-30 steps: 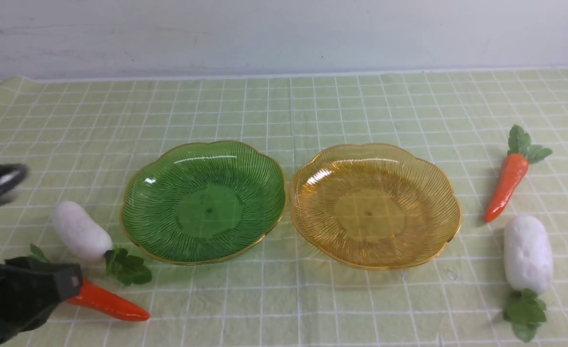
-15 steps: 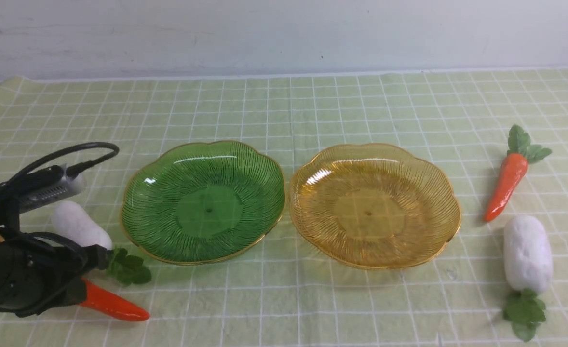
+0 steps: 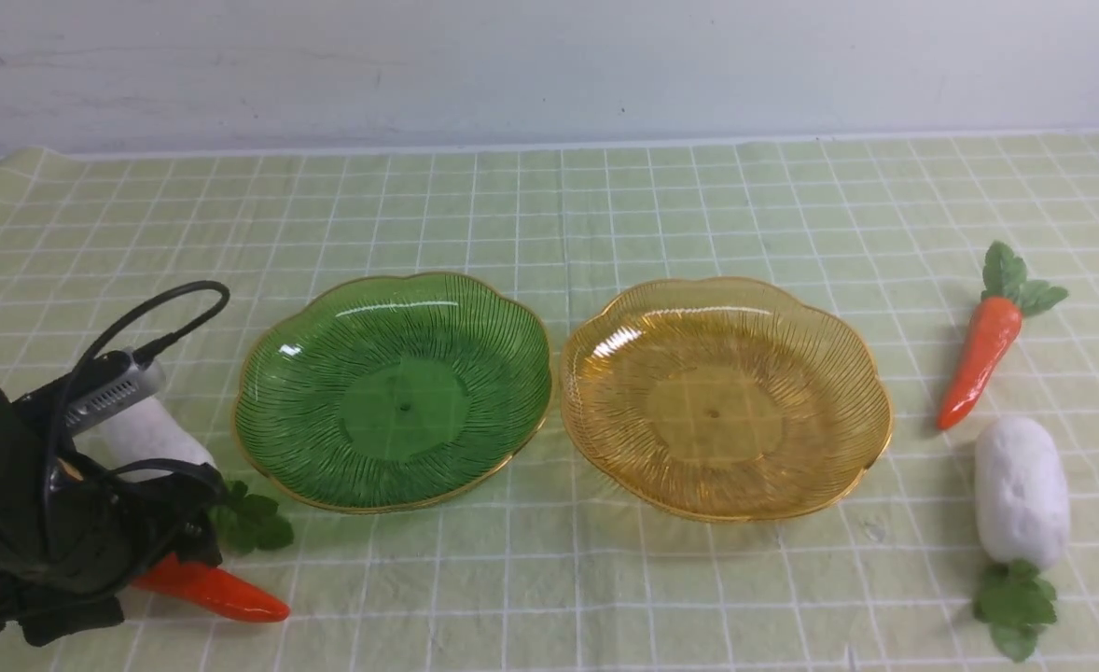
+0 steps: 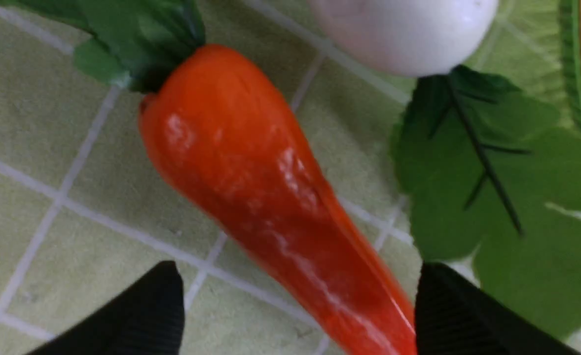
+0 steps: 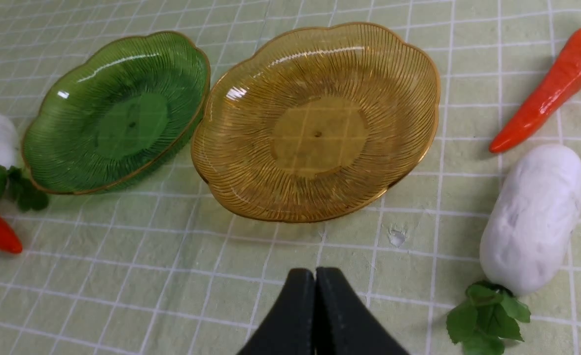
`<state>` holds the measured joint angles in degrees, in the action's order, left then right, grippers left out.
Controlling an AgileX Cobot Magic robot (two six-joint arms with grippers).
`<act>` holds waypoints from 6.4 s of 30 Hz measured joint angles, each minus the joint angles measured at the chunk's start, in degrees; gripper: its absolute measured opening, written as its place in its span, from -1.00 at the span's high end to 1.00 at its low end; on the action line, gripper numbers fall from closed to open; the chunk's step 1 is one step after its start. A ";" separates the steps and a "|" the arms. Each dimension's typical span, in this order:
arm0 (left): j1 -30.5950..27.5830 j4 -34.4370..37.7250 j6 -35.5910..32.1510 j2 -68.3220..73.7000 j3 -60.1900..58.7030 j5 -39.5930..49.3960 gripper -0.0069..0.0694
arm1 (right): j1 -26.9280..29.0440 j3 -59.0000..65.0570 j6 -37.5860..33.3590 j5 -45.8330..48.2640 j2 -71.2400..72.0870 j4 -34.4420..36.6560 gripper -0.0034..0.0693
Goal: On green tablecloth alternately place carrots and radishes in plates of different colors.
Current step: 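Pick up the carrot and put it on the nearest plate, then pick up the vegetable and place it in the green plate with the right gripper, then pick up the white radish and place it on the plate, then place the white radish on the plate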
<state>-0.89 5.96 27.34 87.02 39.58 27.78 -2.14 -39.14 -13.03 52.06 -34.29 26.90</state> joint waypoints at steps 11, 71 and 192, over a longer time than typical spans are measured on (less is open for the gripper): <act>0.00 -5.56 1.34 2.28 0.14 4.17 0.27 | 0.00 -1.74 2.72 1.44 -3.96 -1.77 0.95; -14.87 9.46 -33.51 -1.55 36.61 33.57 0.84 | -2.35 -58.41 6.96 -2.65 -74.29 -2.20 0.26; 10.27 0.59 -33.08 -25.78 27.56 36.29 0.84 | -1.57 -54.45 0.08 15.34 -75.45 4.11 -0.52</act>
<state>9.38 6.55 -5.75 61.24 67.14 64.07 -3.71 -93.59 -12.95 67.40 -109.74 31.00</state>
